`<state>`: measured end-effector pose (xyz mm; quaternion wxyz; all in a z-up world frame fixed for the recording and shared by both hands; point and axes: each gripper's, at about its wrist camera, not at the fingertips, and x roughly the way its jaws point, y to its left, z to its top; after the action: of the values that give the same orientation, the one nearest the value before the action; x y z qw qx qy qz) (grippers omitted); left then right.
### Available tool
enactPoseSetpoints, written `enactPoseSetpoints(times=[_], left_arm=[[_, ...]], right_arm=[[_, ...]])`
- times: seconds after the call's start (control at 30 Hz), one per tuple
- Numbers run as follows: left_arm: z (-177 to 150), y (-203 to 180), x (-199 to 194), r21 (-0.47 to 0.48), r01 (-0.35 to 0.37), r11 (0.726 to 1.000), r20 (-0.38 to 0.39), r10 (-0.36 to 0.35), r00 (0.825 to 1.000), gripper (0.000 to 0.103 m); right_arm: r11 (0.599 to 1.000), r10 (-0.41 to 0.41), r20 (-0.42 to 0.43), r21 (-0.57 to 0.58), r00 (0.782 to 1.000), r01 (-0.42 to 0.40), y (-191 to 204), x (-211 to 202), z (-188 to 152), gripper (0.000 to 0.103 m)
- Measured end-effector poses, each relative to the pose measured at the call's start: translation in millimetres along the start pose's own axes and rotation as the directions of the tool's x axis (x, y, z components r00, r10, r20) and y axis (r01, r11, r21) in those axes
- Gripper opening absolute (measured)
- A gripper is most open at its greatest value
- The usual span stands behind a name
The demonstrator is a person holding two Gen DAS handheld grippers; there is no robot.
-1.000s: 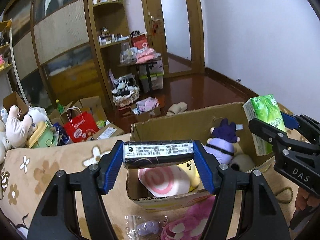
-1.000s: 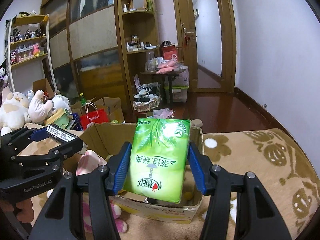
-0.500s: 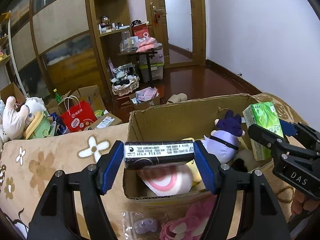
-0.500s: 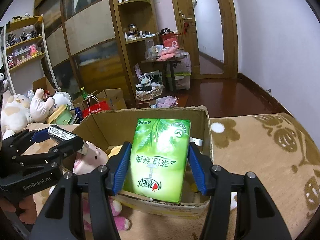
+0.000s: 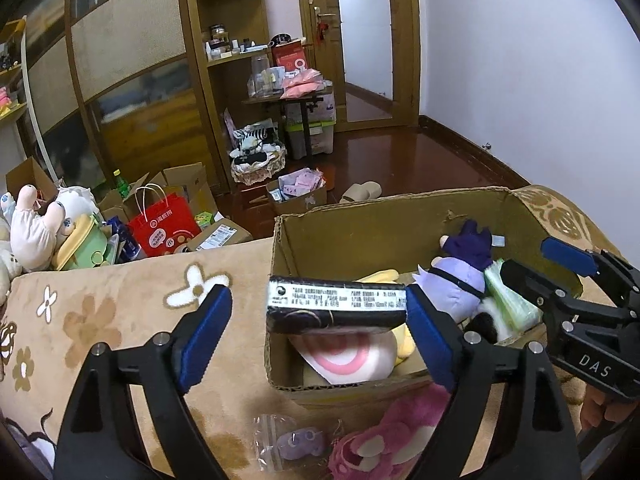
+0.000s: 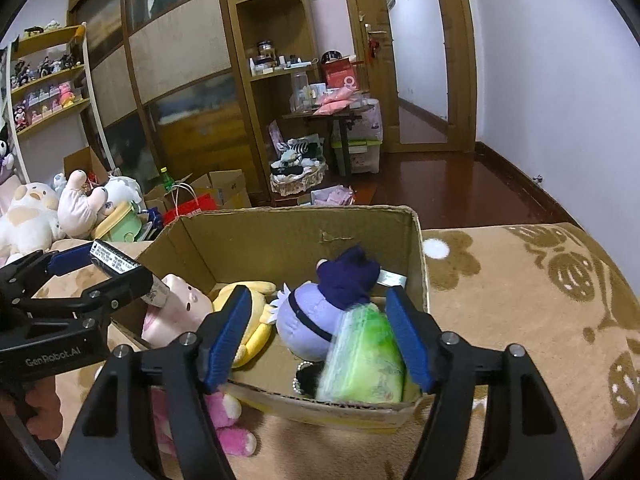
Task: Organize soft objects
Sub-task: 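Open both tools to drop the tissue packs into the box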
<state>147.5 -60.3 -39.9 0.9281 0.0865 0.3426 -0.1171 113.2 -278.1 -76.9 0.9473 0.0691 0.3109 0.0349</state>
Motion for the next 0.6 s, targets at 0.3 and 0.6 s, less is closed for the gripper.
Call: enactPoseSetpoints(times=[0.3, 0.6], left_arm=[[5, 5, -6, -0.024, 0.024, 0.999, 0.007, -0.024, 1.0, 0.088], [4, 5, -2, -0.048, 0.062, 0.997, -0.02, -0.063, 0.998, 0.088]], right_arm=[[1.0, -0.005, 0.013, 0.01, 1.0, 0.005, -2, -13, 1, 0.087], [1.0, -0.012, 0.017, 0.01, 1.0, 0.012, -3, -20, 1, 0.088]])
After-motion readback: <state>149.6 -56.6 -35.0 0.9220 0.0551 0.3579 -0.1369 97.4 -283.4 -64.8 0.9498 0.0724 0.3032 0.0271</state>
